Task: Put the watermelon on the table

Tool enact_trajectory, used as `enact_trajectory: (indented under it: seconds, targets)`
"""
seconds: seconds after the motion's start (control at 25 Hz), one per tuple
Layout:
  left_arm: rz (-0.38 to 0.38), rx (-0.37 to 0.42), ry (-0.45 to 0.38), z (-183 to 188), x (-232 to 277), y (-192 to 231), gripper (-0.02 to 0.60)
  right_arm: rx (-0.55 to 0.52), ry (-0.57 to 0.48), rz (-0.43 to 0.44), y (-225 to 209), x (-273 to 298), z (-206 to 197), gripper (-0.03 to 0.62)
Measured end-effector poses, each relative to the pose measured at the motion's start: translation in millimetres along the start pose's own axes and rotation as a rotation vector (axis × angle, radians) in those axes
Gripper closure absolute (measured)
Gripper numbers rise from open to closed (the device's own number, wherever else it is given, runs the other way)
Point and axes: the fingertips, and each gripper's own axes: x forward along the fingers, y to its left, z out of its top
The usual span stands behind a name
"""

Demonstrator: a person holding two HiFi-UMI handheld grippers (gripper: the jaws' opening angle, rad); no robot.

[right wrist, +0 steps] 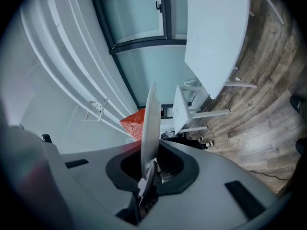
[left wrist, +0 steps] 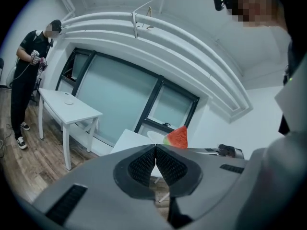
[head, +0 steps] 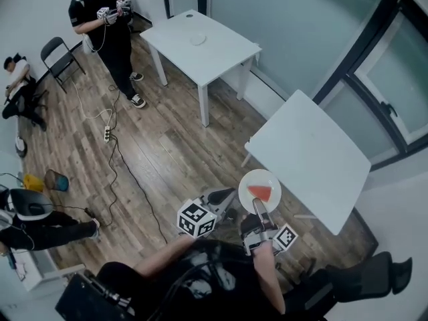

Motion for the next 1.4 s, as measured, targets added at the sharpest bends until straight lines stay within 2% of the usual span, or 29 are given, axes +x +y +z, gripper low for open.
enact_trajectory:
  seconds: [0.24, 0.44, 0.6, 0.84, 1.0, 1.12, 1.28, 1.4]
  targets:
    - [0.037, 0.009, 0.001, 19, 60, 20, 0.575, 0.033, 0.006, -0.016, -13, 27, 66, 0.557]
    - [0.067, -0.046, 0.026, 18, 91, 34, 0.575, 0.043, 0.049, -0.049, -28, 48, 91, 0.557]
    - [0.075, -0.07, 0.086, 6, 108, 58, 0.575, 0.068, 0.04, -0.085, -47, 64, 105, 0.557]
    - [0.046, -0.08, 0.133, 13, 134, 112, 0.575, 0.033, 0.023, -0.137, -77, 103, 123, 0.557]
    - [-0.011, -0.092, 0.159, 13, 154, 139, 0.575, 0.038, -0.007, -0.155, -99, 130, 133, 0.557]
    - [-0.049, -0.071, 0.177, 6, 167, 158, 0.575, 0.015, -0.024, -0.166, -121, 146, 136, 0.558]
    - [-0.044, -0.009, 0.185, -1, 187, 187, 0.575, -0.021, -0.04, -0.203, -151, 163, 148, 0.557]
    - [-0.033, -0.012, 0.227, -18, 200, 202, 0.575, -0.037, -0.032, -0.234, -173, 170, 158, 0.557]
